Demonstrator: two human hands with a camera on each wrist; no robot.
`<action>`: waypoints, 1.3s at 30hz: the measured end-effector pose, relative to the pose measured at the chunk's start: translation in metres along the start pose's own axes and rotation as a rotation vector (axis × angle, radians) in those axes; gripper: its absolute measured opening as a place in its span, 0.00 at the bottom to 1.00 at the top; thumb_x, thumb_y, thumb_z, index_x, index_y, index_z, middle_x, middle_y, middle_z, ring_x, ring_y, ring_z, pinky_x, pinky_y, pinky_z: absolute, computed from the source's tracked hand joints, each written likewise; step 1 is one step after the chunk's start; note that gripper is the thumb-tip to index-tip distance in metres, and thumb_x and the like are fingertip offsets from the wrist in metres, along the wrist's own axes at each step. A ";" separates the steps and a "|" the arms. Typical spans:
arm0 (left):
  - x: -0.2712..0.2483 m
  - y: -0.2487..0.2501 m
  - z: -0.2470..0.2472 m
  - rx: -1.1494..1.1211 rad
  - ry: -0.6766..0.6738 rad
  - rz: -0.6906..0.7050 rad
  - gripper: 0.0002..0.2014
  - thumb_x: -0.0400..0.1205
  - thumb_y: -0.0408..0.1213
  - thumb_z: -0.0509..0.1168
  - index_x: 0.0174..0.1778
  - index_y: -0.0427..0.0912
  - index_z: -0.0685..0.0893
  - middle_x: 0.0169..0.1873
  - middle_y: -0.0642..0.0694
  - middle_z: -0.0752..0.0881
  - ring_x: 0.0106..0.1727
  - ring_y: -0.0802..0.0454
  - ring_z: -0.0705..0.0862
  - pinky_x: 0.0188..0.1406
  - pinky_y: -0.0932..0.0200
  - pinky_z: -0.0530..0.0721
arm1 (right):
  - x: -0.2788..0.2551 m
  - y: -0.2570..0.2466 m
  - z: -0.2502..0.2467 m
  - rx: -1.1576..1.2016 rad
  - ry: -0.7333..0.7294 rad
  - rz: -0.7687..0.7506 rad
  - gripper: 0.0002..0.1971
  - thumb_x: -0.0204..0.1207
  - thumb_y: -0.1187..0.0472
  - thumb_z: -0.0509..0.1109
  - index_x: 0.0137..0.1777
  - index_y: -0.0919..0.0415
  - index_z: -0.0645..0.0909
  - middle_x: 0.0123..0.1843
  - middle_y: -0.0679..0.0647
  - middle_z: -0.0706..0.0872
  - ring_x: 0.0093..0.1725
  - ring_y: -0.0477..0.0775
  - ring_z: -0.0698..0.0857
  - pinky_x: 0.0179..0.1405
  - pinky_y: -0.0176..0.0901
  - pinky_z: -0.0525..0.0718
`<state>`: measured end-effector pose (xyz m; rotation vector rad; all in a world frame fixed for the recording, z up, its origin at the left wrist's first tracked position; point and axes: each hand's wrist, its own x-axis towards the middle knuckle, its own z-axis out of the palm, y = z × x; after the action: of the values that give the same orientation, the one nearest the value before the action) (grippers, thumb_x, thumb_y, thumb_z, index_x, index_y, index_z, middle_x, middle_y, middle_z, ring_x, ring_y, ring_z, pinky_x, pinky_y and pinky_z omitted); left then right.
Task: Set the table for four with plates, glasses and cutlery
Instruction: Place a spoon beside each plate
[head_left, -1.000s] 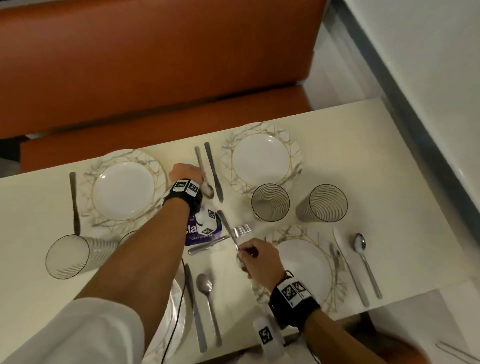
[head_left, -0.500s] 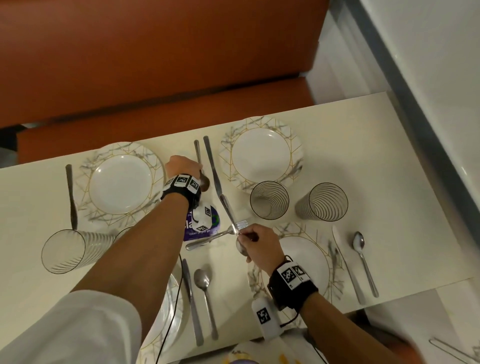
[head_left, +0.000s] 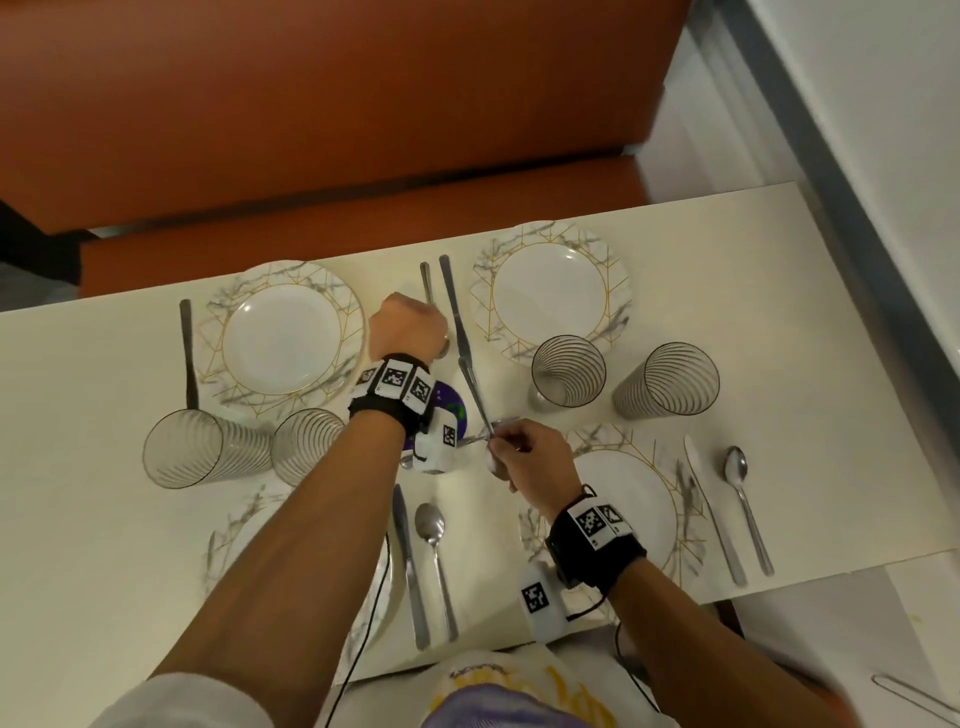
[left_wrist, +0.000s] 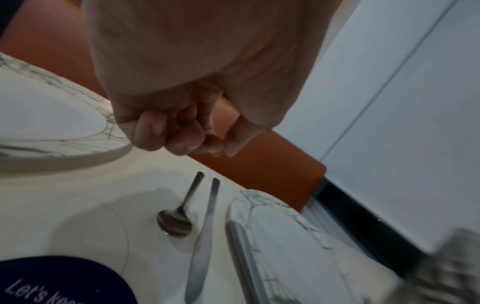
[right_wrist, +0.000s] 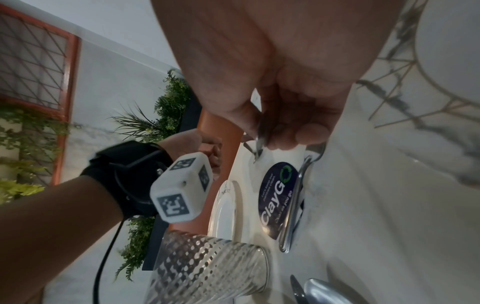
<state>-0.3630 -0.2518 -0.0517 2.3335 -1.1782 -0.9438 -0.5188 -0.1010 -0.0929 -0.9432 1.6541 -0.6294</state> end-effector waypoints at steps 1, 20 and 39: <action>-0.010 -0.003 -0.002 -0.023 -0.034 0.009 0.12 0.86 0.43 0.66 0.57 0.38 0.87 0.51 0.41 0.90 0.52 0.40 0.89 0.45 0.53 0.83 | -0.004 -0.002 0.003 0.013 0.013 -0.013 0.02 0.77 0.66 0.73 0.46 0.60 0.87 0.31 0.50 0.90 0.25 0.40 0.82 0.25 0.32 0.79; -0.092 -0.111 -0.223 -0.556 -0.247 0.533 0.09 0.86 0.41 0.71 0.59 0.50 0.95 0.50 0.54 0.94 0.55 0.51 0.92 0.63 0.38 0.90 | -0.114 -0.158 0.161 0.179 0.240 -0.518 0.07 0.76 0.55 0.75 0.51 0.52 0.90 0.41 0.52 0.92 0.42 0.66 0.90 0.44 0.69 0.90; 0.129 -0.303 -0.276 -0.379 0.029 -0.086 0.13 0.76 0.31 0.79 0.29 0.53 0.93 0.40 0.46 0.96 0.49 0.41 0.94 0.58 0.45 0.93 | -0.081 -0.181 0.277 -0.228 -0.011 -0.559 0.07 0.80 0.64 0.73 0.52 0.52 0.91 0.46 0.45 0.92 0.43 0.47 0.88 0.44 0.34 0.85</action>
<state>0.0586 -0.1733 -0.0813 2.0955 -0.8084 -1.0541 -0.1965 -0.1155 0.0162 -1.5985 1.4711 -0.8107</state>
